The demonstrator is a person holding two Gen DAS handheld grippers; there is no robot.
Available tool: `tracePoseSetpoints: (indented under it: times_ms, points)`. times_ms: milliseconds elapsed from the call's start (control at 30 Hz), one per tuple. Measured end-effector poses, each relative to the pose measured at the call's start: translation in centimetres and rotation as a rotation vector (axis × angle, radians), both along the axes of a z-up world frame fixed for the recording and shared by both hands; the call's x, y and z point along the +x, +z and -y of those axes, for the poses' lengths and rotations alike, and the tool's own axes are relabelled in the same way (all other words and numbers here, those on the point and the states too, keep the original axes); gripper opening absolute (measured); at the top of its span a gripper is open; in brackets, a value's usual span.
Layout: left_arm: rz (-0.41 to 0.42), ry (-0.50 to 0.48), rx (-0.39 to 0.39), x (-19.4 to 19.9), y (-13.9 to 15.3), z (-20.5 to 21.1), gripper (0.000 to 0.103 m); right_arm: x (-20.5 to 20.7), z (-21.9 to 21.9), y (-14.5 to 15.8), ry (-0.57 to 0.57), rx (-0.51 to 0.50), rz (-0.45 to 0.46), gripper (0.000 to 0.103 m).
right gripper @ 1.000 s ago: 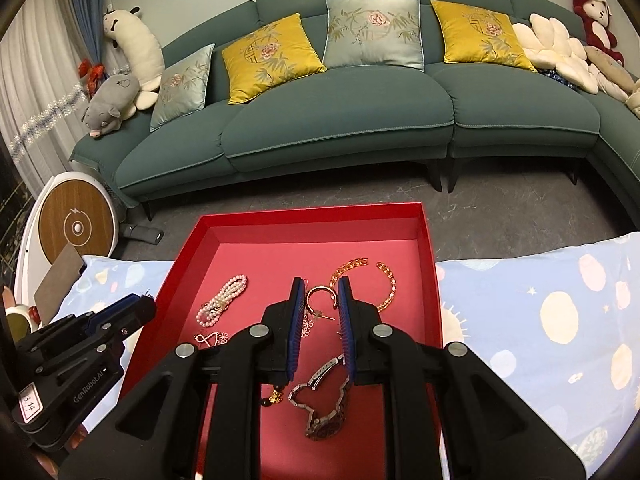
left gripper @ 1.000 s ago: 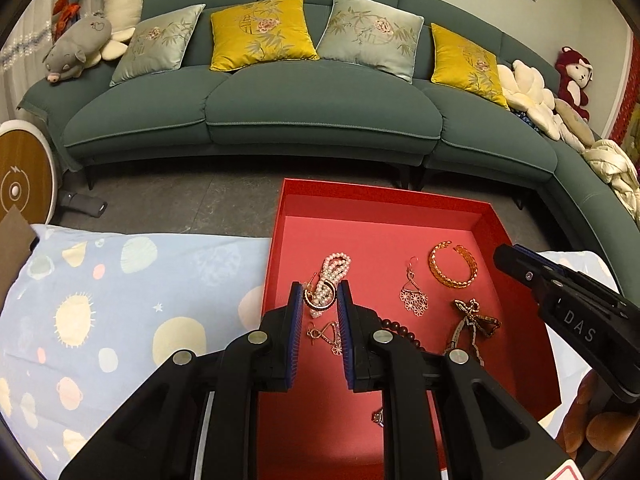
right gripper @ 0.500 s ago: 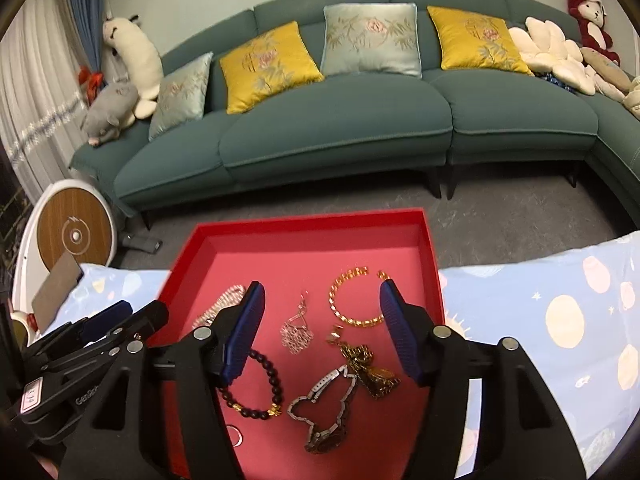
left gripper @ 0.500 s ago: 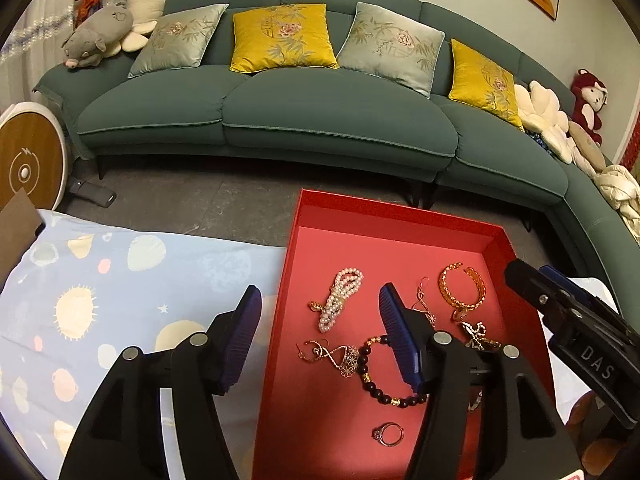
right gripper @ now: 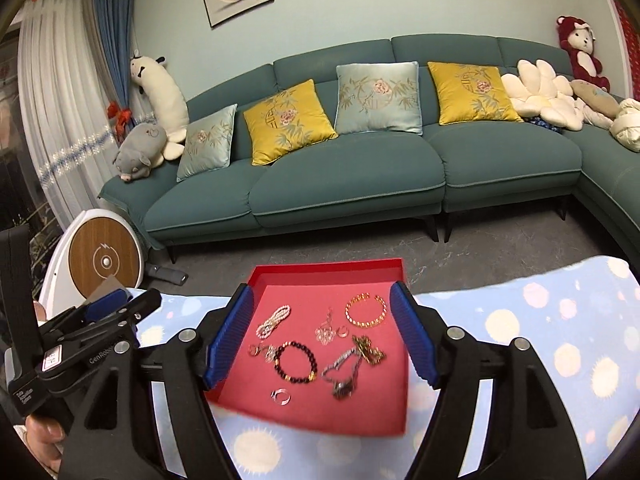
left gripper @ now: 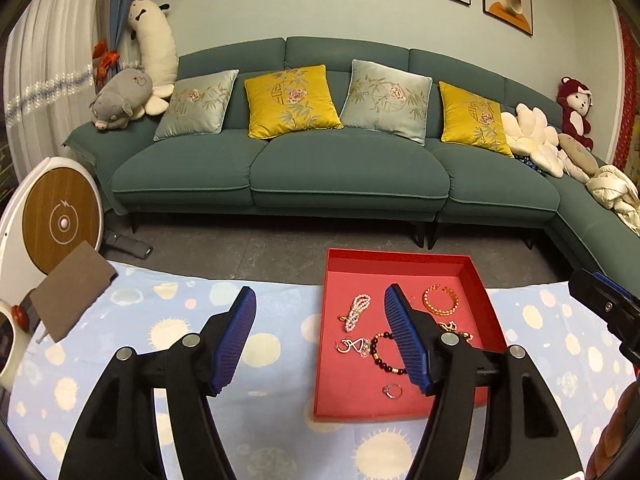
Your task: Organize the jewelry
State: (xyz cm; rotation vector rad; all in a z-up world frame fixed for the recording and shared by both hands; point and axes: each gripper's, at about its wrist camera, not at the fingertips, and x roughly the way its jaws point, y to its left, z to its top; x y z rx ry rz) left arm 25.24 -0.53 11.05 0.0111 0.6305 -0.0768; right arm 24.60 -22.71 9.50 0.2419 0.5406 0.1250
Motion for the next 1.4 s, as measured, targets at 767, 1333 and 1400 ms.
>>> tracePoseSetpoints:
  times_ms: [767,1333,1400]
  points:
    - [-0.097,-0.004,0.08,-10.6,-5.0,-0.7,0.069,-12.6,-1.9,-4.3,-0.077,-0.051,-0.085,0.078]
    - [-0.219,0.033,0.102,-8.6,-10.6,-1.3,0.07,-9.6,-7.9,-8.1,0.022,-0.192,-0.124,0.087]
    - [-0.22,0.034,0.1,-8.6,-10.8,-1.3,0.07,-9.7,-8.6,-8.3,0.031,-0.238,-0.118,0.087]
